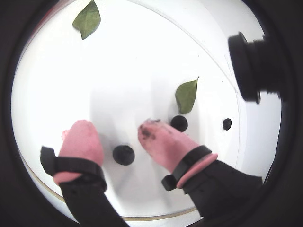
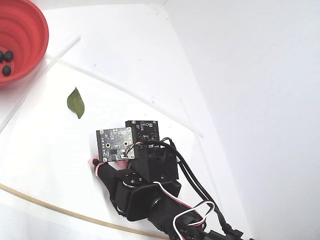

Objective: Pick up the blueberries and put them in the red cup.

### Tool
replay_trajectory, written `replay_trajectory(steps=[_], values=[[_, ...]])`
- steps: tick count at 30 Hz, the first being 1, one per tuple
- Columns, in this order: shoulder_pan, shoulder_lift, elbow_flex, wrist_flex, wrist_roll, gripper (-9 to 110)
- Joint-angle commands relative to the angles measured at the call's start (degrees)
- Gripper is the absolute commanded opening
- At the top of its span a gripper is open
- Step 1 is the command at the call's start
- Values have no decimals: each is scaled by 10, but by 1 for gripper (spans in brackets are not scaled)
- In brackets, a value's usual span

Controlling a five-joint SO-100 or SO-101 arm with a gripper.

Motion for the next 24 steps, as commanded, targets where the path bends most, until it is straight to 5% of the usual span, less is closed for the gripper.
replay_trajectory(steps=[1, 24], values=[[-1, 11, 0, -18, -11, 17], [22, -29, -1, -47, -32, 17]])
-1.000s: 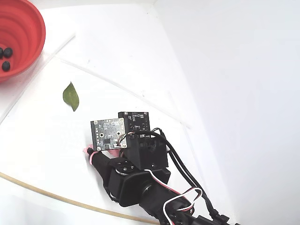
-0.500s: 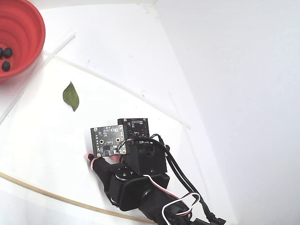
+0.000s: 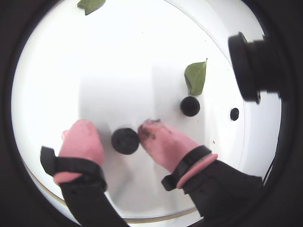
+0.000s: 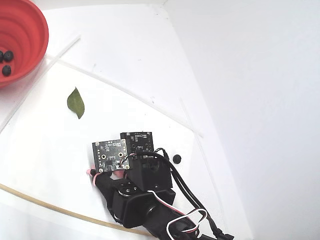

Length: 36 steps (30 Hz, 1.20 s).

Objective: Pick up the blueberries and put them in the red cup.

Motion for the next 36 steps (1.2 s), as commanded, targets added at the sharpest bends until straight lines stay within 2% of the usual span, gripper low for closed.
replay_trajectory(steps=[1, 17, 36], values=[[-1, 10, -7, -14, -8, 17], [10, -17, -20, -32, -7, 17], [5, -18, -18, -32, -3, 12]])
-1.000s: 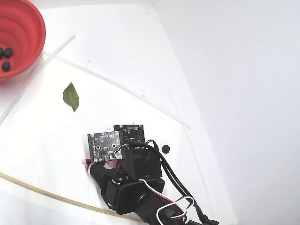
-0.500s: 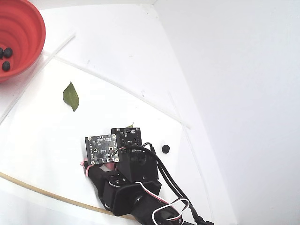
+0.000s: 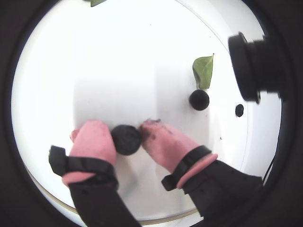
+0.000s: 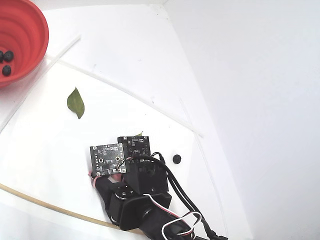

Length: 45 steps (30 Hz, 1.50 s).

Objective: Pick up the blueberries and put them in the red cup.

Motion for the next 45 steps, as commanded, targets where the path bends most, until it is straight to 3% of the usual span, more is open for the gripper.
replay_trajectory(steps=[1, 45], values=[[-8, 11, -16, -7, 3, 11], [-120, 181, -20, 87, 123, 10]])
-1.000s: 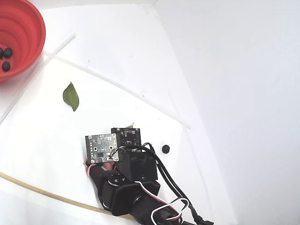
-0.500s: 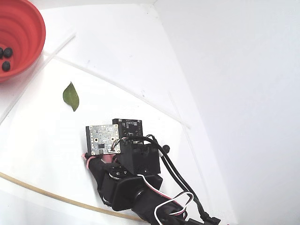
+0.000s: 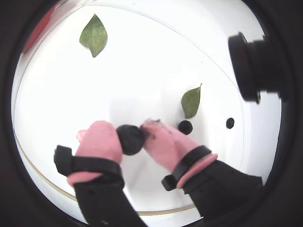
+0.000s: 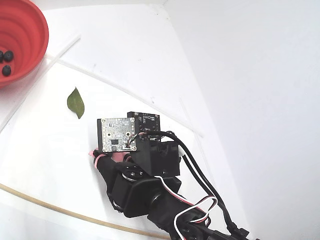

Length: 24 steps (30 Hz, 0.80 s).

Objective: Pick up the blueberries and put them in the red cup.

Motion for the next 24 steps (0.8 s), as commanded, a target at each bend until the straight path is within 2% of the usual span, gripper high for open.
replay_trajectory(steps=[1, 24], values=[[-40, 75, -20, 4, 8, 10], [-132, 125, -48, 29, 63, 10]])
